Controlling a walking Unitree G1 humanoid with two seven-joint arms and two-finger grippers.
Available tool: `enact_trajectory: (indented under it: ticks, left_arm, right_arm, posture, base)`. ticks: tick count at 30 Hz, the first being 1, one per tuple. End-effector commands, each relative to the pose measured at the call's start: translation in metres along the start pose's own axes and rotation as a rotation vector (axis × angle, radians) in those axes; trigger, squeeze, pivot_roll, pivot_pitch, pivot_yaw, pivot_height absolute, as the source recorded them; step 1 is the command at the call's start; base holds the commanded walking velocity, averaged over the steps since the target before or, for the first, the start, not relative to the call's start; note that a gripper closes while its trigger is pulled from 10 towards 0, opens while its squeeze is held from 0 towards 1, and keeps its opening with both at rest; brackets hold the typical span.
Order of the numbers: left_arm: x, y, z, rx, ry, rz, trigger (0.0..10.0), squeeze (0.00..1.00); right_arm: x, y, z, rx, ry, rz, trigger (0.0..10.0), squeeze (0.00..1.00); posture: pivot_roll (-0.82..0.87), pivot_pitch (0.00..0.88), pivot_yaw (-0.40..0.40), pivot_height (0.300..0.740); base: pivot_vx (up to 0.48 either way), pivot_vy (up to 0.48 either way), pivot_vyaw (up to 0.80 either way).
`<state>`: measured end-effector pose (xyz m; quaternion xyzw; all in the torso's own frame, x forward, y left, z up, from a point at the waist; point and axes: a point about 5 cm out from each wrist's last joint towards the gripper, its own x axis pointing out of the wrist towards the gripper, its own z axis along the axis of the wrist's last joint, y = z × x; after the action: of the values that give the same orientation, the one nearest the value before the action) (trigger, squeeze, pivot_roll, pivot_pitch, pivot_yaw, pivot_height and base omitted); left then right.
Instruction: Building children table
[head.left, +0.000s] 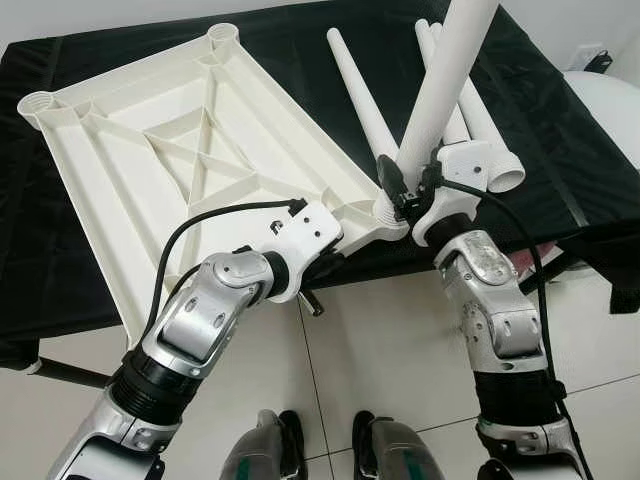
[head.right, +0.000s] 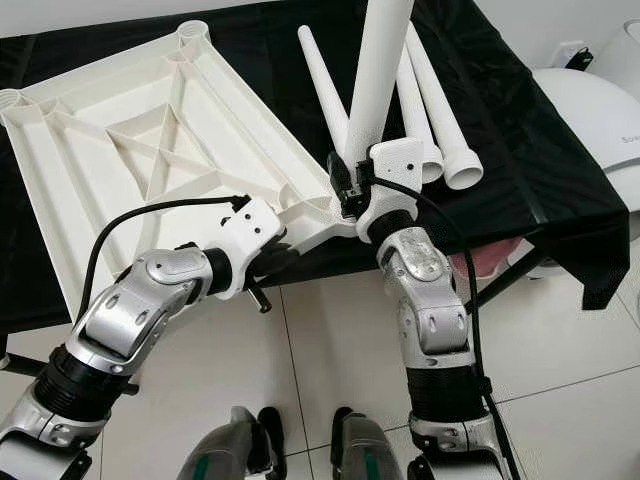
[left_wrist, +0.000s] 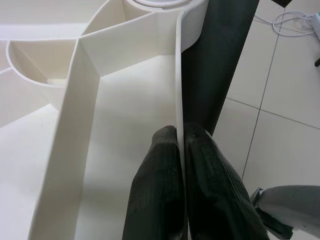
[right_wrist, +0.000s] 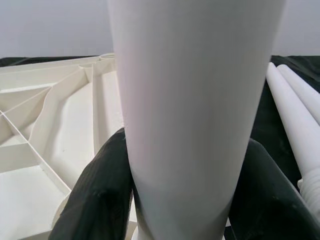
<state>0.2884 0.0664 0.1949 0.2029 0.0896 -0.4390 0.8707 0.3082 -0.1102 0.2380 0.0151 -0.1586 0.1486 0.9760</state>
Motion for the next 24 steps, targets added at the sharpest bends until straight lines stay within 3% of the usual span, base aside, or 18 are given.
enact_trajectory:
  ticks: [1,4,5,10,11,24]
  left_arm:
    - [0.000,-0.003,0.007,0.010,-0.036,0.000,10.0,0.00]
    - [0.000,-0.003,0.007,0.010,-0.036,0.000,10.0,0.00]
    - [0.000,-0.003,0.007,0.010,-0.037,0.000,10.0,0.00]
    - [0.000,-0.003,0.007,0.010,-0.037,0.000,10.0,0.00]
    - [0.000,-0.003,0.007,0.009,-0.036,0.002,10.0,0.00]
    - [-0.001,-0.002,0.007,0.007,-0.033,0.005,10.0,0.00]
  right_arm:
    - [-0.001,0.014,0.005,0.028,-0.025,0.053,10.0,0.00]
    - [-0.001,0.014,0.005,0.028,-0.024,0.050,10.0,0.00]
    - [-0.001,0.012,0.006,0.025,-0.029,0.044,10.0,1.00]
    - [-0.001,0.010,0.007,0.020,-0.037,0.034,10.0,1.00]
    - [0.000,0.009,0.008,0.015,-0.040,0.043,10.0,0.00]
    - [0.000,0.000,0.007,0.013,-0.029,0.028,10.0,0.00]
  posture:
    - [-0.08,0.210,0.023,0.740]
    - [-0.08,0.210,0.023,0.740]
    - [-0.08,0.212,0.023,0.740]
    - [-0.08,0.212,0.023,0.740]
    - [-0.08,0.215,0.024,0.740]
    - [-0.08,0.220,0.025,0.740]
  base:
    - [0.000,0.000,0.00]
    - [0.000,0.000,0.00]
    - [0.000,0.000,0.00]
    - [0.000,0.000,0.00]
    - [0.000,0.000,0.00]
    - [0.000,0.000,0.00]
